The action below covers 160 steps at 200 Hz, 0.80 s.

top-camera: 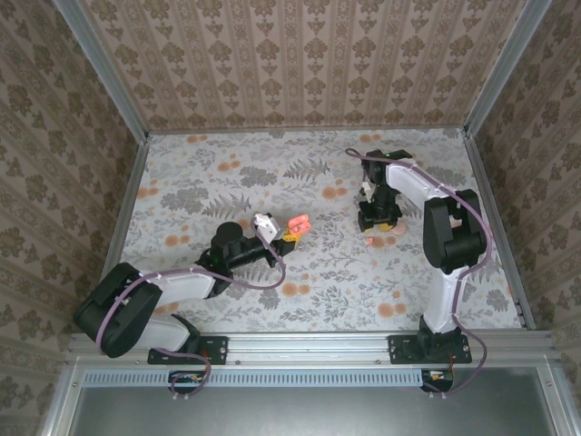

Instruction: Insert the wireless bluetooth earbuds into the charging case

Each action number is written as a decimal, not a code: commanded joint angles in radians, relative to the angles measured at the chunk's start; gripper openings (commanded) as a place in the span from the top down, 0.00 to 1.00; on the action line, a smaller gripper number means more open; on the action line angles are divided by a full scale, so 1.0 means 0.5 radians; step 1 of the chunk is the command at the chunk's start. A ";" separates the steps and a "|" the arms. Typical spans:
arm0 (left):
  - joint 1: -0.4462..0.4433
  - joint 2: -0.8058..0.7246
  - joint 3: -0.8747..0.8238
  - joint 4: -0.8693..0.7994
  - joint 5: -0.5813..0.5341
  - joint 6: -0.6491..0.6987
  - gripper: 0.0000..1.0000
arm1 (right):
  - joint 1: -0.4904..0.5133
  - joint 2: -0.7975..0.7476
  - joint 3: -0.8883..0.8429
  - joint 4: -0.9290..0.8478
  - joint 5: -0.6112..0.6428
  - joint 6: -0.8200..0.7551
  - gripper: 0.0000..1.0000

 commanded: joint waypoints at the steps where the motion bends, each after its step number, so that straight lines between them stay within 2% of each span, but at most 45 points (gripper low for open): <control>1: 0.008 -0.041 0.006 -0.025 0.012 0.053 0.88 | 0.036 0.112 0.067 -0.104 0.057 0.071 0.54; 67: 0.010 -0.074 0.006 -0.077 -0.002 0.077 0.88 | 0.067 0.261 0.097 -0.087 0.068 0.093 0.55; 160: 0.018 -0.070 0.023 -0.099 0.016 0.083 0.88 | 0.080 0.310 0.042 -0.039 0.122 0.123 0.65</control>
